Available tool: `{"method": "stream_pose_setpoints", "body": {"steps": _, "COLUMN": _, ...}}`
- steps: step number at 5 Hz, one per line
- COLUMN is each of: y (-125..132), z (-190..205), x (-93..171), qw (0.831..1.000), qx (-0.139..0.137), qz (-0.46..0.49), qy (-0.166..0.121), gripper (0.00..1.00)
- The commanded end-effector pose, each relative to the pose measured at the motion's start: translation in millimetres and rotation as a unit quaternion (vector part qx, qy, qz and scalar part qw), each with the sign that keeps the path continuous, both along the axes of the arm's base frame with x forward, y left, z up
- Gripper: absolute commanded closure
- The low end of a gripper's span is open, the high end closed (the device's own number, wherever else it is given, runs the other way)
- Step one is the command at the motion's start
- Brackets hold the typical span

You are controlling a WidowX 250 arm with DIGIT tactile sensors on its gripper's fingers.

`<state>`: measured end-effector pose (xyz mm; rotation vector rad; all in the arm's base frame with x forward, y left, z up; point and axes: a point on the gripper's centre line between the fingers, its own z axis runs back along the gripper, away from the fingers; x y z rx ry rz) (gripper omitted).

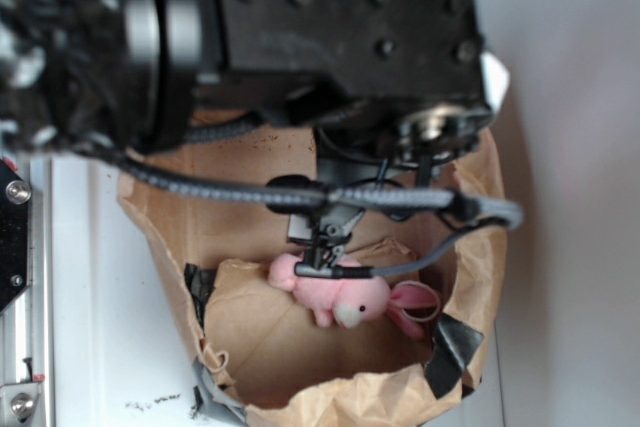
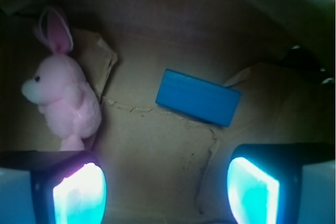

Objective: Grab the blue block.

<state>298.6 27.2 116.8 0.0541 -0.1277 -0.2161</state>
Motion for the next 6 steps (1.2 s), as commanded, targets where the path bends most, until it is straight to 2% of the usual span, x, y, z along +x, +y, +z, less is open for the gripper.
{"method": "stream_pose_setpoints", "body": {"steps": 1, "y": -6.3, "z": 17.6, "x": 3.6, "qw": 0.999, "qx": 0.003, "qz": -0.017, "qy": -0.030, "gripper": 0.00}}
{"method": "stream_pose_setpoints", "body": {"steps": 2, "y": -6.3, "z": 17.6, "x": 3.6, "qw": 0.999, "qx": 0.003, "qz": -0.017, "qy": -0.030, "gripper": 0.00}}
{"method": "stream_pose_setpoints", "body": {"steps": 3, "y": -6.0, "z": 16.3, "x": 17.6, "qw": 0.981, "qx": 0.118, "qz": -0.144, "qy": -0.050, "gripper": 0.00}}
{"method": "stream_pose_setpoints", "body": {"steps": 4, "y": -3.3, "z": 7.9, "x": 31.2, "qw": 0.952, "qx": 0.140, "qz": -0.269, "qy": -0.042, "gripper": 0.00}}
{"method": "stream_pose_setpoints", "body": {"steps": 5, "y": -10.0, "z": 7.2, "x": 26.3, "qw": 0.910, "qx": 0.141, "qz": -0.385, "qy": -0.063, "gripper": 0.00}}
{"method": "stream_pose_setpoints", "body": {"steps": 6, "y": -4.8, "z": 11.0, "x": 21.5, "qw": 0.892, "qx": 0.097, "qz": -0.435, "qy": -0.082, "gripper": 0.00}}
